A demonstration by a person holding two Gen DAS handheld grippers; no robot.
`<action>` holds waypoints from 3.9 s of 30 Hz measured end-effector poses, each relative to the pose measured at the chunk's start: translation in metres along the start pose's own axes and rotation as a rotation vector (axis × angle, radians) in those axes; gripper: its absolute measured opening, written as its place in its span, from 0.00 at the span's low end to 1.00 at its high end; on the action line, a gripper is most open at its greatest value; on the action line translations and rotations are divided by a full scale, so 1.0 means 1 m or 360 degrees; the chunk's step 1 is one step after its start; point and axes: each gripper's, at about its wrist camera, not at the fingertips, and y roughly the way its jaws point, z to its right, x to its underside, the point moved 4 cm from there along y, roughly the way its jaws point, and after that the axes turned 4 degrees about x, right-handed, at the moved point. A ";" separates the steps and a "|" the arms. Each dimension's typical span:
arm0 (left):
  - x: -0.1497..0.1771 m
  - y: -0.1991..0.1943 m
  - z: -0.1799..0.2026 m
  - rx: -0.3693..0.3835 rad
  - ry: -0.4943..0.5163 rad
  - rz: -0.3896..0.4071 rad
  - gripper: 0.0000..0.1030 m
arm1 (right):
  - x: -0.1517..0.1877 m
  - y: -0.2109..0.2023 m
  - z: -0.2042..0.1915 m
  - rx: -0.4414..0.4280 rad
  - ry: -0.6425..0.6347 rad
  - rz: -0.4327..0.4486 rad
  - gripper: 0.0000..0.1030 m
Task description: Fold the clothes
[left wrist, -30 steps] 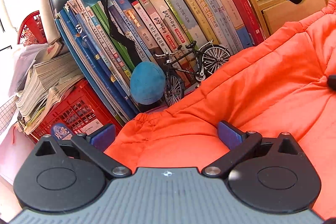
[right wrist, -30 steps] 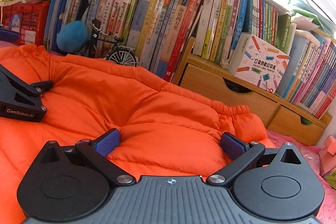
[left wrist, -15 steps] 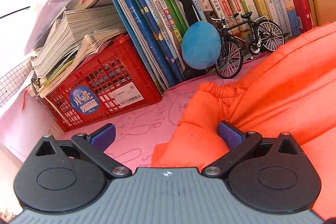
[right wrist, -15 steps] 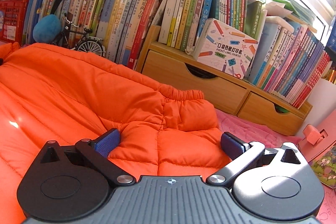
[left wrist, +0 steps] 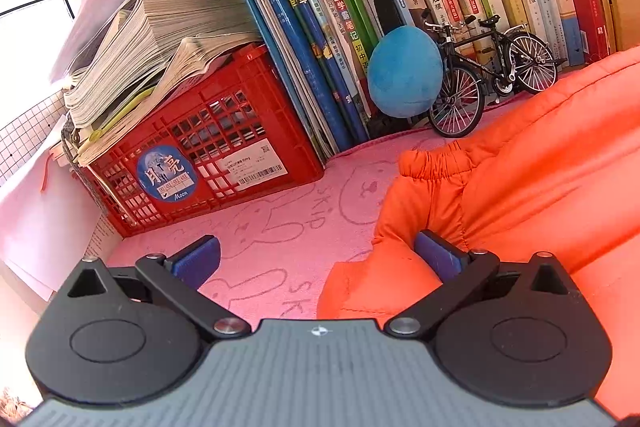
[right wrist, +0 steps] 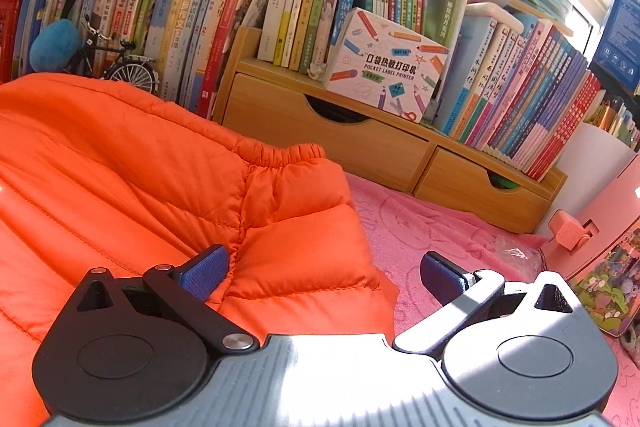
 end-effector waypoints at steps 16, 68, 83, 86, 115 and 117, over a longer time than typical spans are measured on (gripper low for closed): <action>0.001 0.001 0.001 -0.0012 0.0002 0.0000 1.00 | 0.003 0.004 0.008 0.0087 -0.0009 -0.0037 0.99; 0.000 -0.002 0.001 -0.0029 -0.0005 0.0022 1.00 | 0.003 0.001 0.009 0.0084 0.0002 -0.0010 1.00; 0.026 -0.120 -0.053 0.0319 -0.0383 0.0156 1.00 | 0.061 -0.087 0.104 -0.0769 0.0788 -0.0168 1.00; 0.040 -0.151 -0.049 0.0467 -0.0450 0.0169 1.00 | 0.081 -0.093 0.109 -0.0952 0.0979 -0.0274 1.00; 0.058 -0.174 0.017 0.1109 -0.1345 -0.0069 1.00 | 0.057 -0.048 -0.001 -0.0897 0.1890 -0.0539 0.47; 0.060 -0.179 0.013 0.1064 -0.1306 -0.0039 1.00 | 0.064 -0.047 0.003 -0.0985 0.1975 -0.0569 0.36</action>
